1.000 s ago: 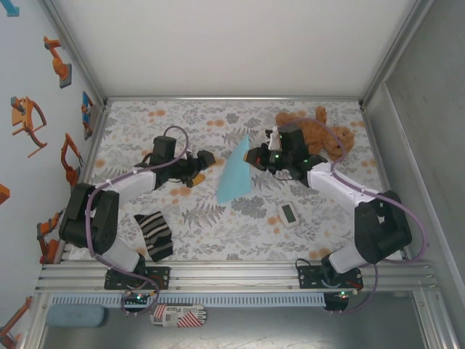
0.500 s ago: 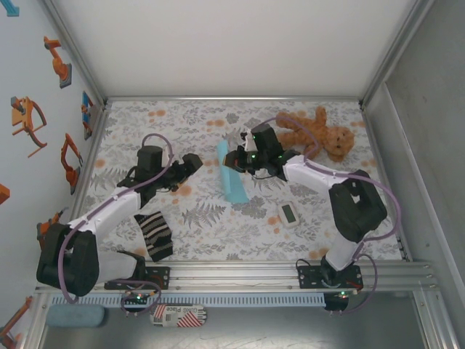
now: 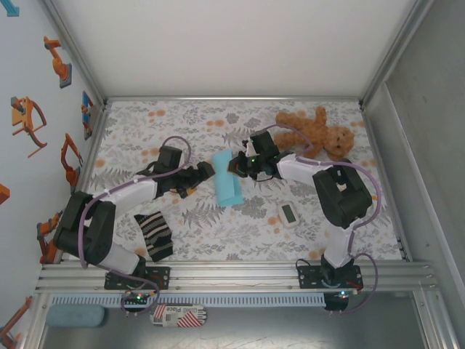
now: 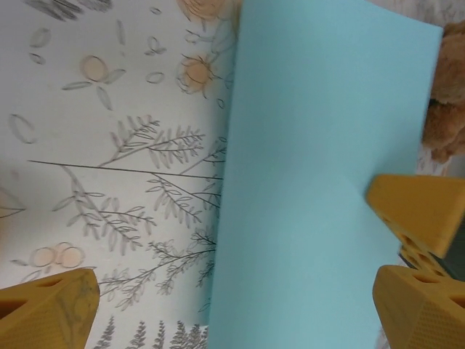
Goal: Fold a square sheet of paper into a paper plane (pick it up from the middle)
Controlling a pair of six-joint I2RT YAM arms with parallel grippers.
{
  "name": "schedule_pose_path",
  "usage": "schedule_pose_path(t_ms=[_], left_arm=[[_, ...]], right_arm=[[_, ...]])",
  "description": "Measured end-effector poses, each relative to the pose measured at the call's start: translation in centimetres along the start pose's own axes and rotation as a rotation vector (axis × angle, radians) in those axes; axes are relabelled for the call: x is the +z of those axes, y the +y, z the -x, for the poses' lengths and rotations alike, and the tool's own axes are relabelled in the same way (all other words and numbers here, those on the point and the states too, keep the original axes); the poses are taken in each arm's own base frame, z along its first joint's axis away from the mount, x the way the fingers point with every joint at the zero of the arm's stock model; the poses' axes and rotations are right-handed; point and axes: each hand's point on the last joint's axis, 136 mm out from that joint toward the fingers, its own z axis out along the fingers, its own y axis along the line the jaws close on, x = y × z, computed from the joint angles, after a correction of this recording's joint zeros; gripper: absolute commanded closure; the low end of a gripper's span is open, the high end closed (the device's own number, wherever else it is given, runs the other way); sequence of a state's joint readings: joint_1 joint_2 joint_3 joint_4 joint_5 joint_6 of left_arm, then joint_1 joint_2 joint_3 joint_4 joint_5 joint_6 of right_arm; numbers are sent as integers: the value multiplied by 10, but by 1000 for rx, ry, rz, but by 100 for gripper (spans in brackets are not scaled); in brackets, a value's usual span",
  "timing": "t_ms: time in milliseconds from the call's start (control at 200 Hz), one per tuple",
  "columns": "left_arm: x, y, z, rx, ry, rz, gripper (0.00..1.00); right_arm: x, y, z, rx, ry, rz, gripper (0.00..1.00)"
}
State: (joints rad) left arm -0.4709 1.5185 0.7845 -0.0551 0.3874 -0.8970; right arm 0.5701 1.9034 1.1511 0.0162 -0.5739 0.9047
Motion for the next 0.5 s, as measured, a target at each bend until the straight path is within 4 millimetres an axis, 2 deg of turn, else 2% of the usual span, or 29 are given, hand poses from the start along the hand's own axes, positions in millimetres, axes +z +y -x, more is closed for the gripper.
schedule_pose_path(t_ms=[185,240,386,501], left_arm=[[20,-10,-4,28,33,30,15],[26,-7,-6,22,37,49,16],[39,5,-13,-7,57,92,28],[46,11,-15,-35,66,111,33]], right_arm=[[10,-23,-6,-7,30,-63,100],[12,-26,-7,-11,35,-73,100],[14,-31,-8,-20,41,-84,100],[13,-32,-7,-30,41,-84,100]])
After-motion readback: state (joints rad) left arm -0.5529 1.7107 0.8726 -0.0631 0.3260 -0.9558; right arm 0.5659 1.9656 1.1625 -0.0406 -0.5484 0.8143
